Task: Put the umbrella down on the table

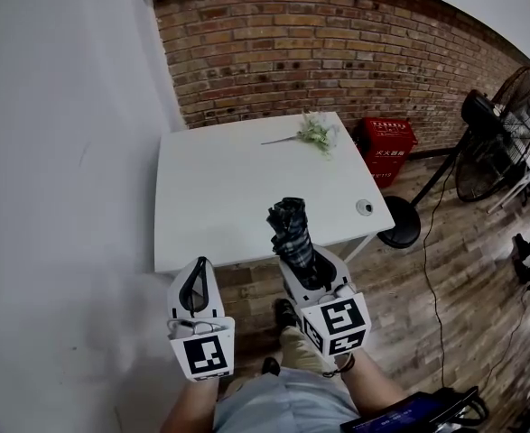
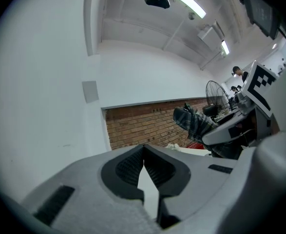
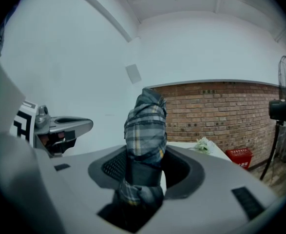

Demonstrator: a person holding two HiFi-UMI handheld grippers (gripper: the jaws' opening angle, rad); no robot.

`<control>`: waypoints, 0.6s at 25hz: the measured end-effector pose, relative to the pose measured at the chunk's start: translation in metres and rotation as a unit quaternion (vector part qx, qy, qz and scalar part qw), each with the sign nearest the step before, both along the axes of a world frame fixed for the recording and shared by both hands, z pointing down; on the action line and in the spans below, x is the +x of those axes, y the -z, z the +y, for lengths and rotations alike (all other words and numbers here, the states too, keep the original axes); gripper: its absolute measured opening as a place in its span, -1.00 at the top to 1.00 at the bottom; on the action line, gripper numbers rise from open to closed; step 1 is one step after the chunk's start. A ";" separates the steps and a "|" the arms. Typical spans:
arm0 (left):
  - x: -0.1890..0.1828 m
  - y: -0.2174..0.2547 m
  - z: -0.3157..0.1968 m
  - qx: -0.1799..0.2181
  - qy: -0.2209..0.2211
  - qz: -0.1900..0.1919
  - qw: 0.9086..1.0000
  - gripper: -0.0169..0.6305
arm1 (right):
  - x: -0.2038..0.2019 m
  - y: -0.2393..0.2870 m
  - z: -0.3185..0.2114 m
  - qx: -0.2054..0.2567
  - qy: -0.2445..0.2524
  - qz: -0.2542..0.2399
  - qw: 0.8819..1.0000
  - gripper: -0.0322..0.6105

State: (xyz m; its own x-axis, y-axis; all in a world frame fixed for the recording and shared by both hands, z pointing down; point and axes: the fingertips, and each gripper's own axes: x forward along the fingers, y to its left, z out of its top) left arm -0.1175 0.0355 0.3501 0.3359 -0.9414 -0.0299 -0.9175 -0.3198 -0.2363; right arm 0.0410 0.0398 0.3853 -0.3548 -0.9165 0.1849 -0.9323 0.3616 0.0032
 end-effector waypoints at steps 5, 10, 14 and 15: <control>0.002 -0.012 -0.035 -0.013 0.013 -0.011 1.000 0.93 | 0.014 -0.015 -0.038 -0.013 -0.001 -0.003 1.000 0.28; 0.009 -0.018 -0.083 -0.030 0.027 -0.023 0.999 0.93 | 0.028 -0.020 -0.089 -0.024 0.006 -0.010 1.000 0.28; 0.021 -0.016 -0.127 -0.033 0.037 -0.031 0.998 0.93 | 0.044 -0.021 -0.137 -0.031 0.014 -0.014 0.999 0.28; 0.025 -0.015 -0.141 -0.036 0.041 -0.033 0.998 0.93 | 0.048 -0.022 -0.152 -0.033 0.016 -0.016 0.999 0.28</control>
